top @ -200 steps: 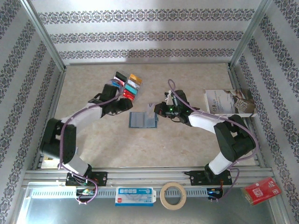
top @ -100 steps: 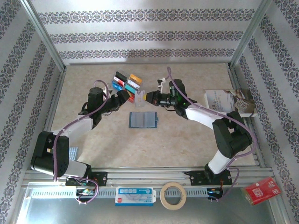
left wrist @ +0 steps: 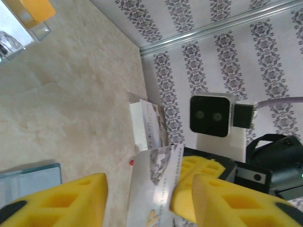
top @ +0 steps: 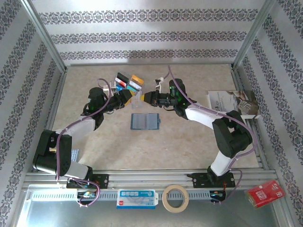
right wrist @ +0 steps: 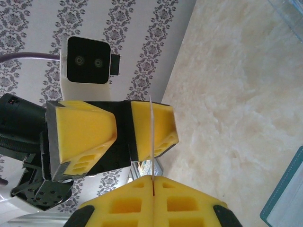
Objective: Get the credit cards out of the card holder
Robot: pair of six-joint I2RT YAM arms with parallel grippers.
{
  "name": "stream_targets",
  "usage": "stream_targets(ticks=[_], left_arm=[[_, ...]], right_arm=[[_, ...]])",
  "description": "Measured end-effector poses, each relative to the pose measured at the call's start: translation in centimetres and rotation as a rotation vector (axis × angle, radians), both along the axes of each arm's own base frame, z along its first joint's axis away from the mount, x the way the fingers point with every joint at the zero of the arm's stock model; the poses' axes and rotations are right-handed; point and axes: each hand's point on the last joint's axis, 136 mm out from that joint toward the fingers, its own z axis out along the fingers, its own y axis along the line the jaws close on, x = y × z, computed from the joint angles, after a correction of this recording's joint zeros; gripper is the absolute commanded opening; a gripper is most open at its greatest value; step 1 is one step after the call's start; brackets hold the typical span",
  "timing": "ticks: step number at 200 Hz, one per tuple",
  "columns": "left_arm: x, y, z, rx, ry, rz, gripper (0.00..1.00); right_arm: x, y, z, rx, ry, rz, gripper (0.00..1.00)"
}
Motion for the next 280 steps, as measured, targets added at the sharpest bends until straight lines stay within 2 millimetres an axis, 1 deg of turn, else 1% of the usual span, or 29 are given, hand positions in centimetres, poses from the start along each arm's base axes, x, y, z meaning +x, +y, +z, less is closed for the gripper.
stream_targets(ticks=[17, 35, 74, 92, 98, 110, 118, 124, 139, 152, 182, 213, 231, 250, 280], left_arm=[[0.0, -0.1, 0.2, -0.012, -0.003, -0.007, 0.34], [0.0, -0.2, 0.3, -0.019, -0.006, -0.009, 0.29], [0.3, 0.0, 0.4, -0.027, -0.01, 0.0, 0.12], [0.4, 0.0, 0.7, -0.035, -0.013, 0.001, 0.0], [0.4, 0.0, 0.9, -0.038, -0.023, 0.0, 0.0], [0.4, 0.0, 1.2, -0.045, -0.03, 0.001, 0.0], [0.4, 0.0, 1.2, -0.046, -0.034, 0.001, 0.0], [0.5, 0.0, 1.3, -0.047, -0.036, 0.003, 0.0], [0.6, 0.1, 1.4, -0.048, -0.037, 0.017, 0.0], [1.0, 0.5, 1.3, -0.049, -0.031, 0.047, 0.0], [2.0, 1.4, 1.4, -0.059, -0.017, 0.129, 0.0], [2.6, 2.0, 1.6, -0.076, -0.006, 0.187, 0.0], [2.8, 2.3, 1.6, -0.082, -0.003, 0.206, 0.0], [3.0, 2.4, 1.6, -0.089, -0.001, 0.218, 0.0], [3.0, 2.6, 1.3, -0.092, 0.008, 0.232, 0.0]], right_arm=[[0.0, 0.1, 0.0, 0.011, 0.013, 0.004, 0.0], [0.0, 0.2, 0.4, 0.025, 0.009, 0.009, 0.0], [0.1, 0.2, 0.9, 0.046, 0.008, 0.01, 0.0], [0.2, 0.1, 0.9, 0.049, 0.016, 0.004, 0.0], [0.3, 0.0, 0.9, 0.05, 0.02, 0.001, 0.0], [0.4, 0.0, 0.9, 0.051, 0.023, -0.002, 0.1], [0.4, 0.0, 1.0, 0.055, 0.025, -0.004, 0.21], [0.5, 0.0, 1.1, 0.058, 0.031, -0.009, 0.27], [0.4, 0.1, 1.2, 0.066, 0.032, -0.012, 0.34], [0.4, 0.3, 1.3, 0.077, 0.037, -0.015, 0.36], [-0.3, 1.1, 1.4, 0.109, 0.065, -0.024, 0.34], [-0.3, 1.3, 1.8, 0.155, 0.093, -0.058, 0.22], [0.0, 1.2, 1.8, 0.17, 0.099, -0.077, 0.18], [0.2, 1.1, 1.1, 0.172, 0.118, -0.097, 0.14], [0.5, 1.1, 0.2, 0.171, 0.145, -0.11, 0.13]])
